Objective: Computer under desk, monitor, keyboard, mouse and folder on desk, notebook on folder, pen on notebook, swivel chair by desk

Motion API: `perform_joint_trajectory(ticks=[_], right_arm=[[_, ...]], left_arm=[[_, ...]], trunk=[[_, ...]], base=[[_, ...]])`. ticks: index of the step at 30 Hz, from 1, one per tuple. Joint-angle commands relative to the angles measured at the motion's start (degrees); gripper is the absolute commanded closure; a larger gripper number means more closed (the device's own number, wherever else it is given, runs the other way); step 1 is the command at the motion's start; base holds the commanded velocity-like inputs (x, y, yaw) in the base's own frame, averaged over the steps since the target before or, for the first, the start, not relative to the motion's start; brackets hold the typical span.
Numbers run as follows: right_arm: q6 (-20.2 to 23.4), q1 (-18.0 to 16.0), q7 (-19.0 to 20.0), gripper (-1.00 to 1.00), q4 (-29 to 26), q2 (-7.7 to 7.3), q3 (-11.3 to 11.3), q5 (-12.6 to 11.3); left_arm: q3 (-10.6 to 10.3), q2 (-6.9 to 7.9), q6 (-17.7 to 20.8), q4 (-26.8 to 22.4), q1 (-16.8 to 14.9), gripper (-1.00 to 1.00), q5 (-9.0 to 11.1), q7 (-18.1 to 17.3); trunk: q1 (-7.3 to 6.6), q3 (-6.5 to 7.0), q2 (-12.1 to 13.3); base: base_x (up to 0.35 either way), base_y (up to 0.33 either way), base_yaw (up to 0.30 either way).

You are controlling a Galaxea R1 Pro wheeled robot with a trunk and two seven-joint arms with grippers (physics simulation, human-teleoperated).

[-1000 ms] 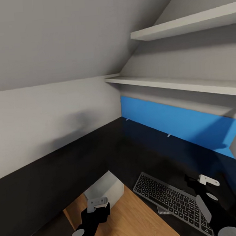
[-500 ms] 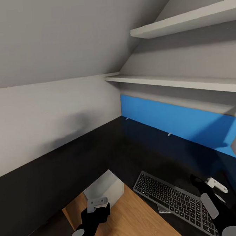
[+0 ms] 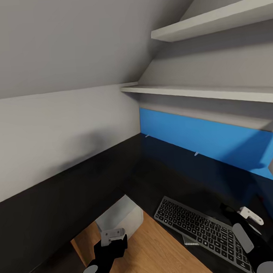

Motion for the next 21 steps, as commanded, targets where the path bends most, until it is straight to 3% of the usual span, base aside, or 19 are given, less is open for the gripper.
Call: perform_joint_trajectory(ticks=[1,13,21], right_arm=[[0.3,0.0,-0.2,-1.00,-0.1,0.00,0.0,-0.4],[0.6,0.0,-0.2,-1.00,-0.1,0.00,0.0,-0.4],[0.6,0.0,-0.2,-1.00,-0.1,0.00,0.0,-0.3]], left_arm=[[-0.1,0.01,0.2,-0.1,0.0,-1.00,0.6,0.6],[-0.1,0.01,0.2,-0.1,0.0,-1.00,0.6,0.6],[-0.2,0.08,0.1,-0.1,0.0,-1.00,0.6,0.5]], trunk=[[0.23,-0.25,-0.5],[2.87,-2.41,-5.3],[2.87,-2.41,-5.3]], base=[[0.000,0.000,0.000],[0.000,0.000,0.000],[0.000,0.000,0.000]])
